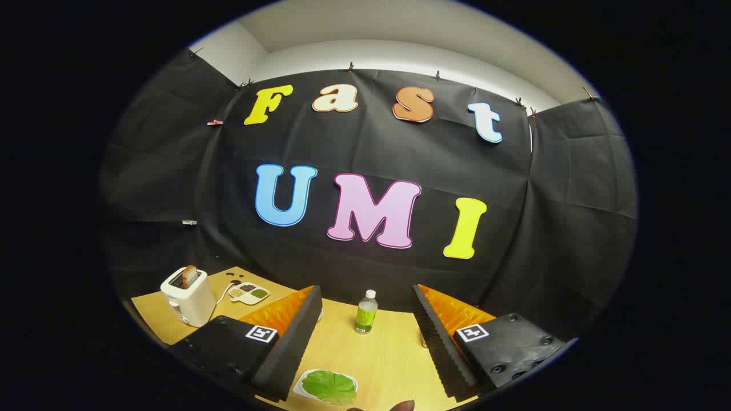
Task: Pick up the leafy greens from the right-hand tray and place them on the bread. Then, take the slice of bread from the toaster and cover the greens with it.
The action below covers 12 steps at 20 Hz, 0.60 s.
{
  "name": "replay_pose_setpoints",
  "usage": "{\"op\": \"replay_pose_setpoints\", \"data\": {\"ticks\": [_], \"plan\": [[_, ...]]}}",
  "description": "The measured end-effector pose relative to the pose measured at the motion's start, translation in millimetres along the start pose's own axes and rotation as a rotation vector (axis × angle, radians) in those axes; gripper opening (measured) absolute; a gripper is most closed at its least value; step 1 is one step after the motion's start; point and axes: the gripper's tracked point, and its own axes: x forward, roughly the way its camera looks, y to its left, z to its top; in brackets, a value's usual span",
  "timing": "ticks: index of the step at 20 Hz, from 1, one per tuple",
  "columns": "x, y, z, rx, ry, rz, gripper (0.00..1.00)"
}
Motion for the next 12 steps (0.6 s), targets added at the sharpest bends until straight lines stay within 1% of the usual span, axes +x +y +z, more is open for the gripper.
{"op": "replay_pose_setpoints", "data": {"ticks": [12], "plan": [[5.7,1.8,-2.9,0.012,0.012,0.004,0.98]]}}
